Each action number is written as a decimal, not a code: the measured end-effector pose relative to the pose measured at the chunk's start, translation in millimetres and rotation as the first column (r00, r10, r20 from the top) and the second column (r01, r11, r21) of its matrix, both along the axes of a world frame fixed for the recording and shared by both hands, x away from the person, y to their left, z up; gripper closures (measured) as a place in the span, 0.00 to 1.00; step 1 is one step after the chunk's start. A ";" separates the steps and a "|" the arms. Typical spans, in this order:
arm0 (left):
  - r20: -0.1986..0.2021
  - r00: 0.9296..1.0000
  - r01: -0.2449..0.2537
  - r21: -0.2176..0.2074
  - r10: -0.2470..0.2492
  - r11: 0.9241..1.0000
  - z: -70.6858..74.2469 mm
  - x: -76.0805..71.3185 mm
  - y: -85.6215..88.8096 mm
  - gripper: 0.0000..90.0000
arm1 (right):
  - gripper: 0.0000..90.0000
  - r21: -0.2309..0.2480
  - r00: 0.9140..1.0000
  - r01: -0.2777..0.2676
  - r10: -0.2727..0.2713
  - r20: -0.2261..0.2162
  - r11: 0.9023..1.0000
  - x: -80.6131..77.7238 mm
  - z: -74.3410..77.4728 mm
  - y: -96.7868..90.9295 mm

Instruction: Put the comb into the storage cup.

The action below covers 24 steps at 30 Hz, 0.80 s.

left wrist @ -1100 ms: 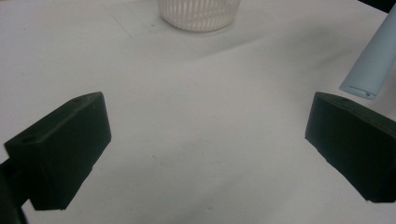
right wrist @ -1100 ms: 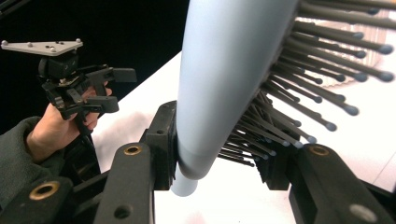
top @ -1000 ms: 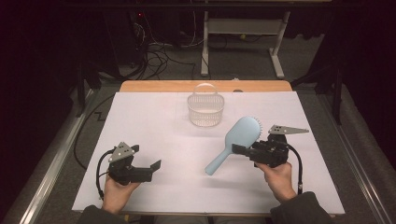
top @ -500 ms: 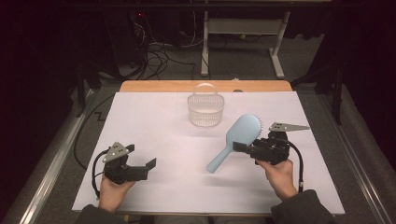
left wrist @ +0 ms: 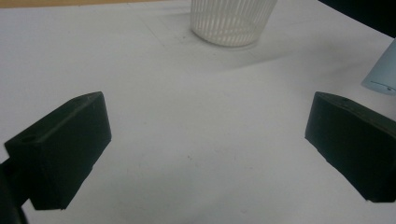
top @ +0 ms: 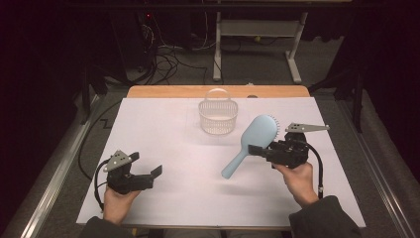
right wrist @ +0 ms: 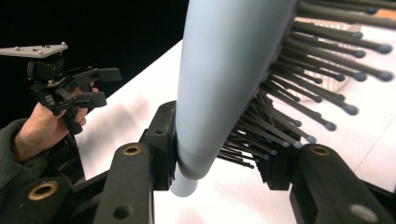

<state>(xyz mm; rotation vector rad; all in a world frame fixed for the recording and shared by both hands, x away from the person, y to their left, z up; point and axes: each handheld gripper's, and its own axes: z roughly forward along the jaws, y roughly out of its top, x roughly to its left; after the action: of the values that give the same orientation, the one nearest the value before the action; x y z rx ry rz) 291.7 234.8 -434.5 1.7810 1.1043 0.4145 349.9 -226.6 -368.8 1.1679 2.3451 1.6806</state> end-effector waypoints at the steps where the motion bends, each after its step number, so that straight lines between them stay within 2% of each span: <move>1: -0.001 1.000 0.000 0.000 0.000 1.000 -0.2 0.0 0.0 0.00 | 0.62 -0.003 1.000 0.000 0.000 0.003 1.000 0.9 1.6 0.3; 10: 0.004 1.000 0.004 0.001 -0.004 1.000 -0.8 0.0 -0.6 0.00 | 0.62 -0.026 1.000 0.000 0.000 0.015 1.000 7.7 13.0 4.7; 24: -0.004 1.000 0.010 0.008 -0.009 1.000 -1.4 0.3 -1.7 0.00 | 0.62 -0.043 1.000 0.018 -0.017 0.015 0.999 24.0 18.2 9.6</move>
<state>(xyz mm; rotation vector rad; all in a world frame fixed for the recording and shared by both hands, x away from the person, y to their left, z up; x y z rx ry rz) 292.0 233.1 -435.9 1.7939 1.0980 0.4102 373.9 -217.0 -350.6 1.1610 2.3429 1.6194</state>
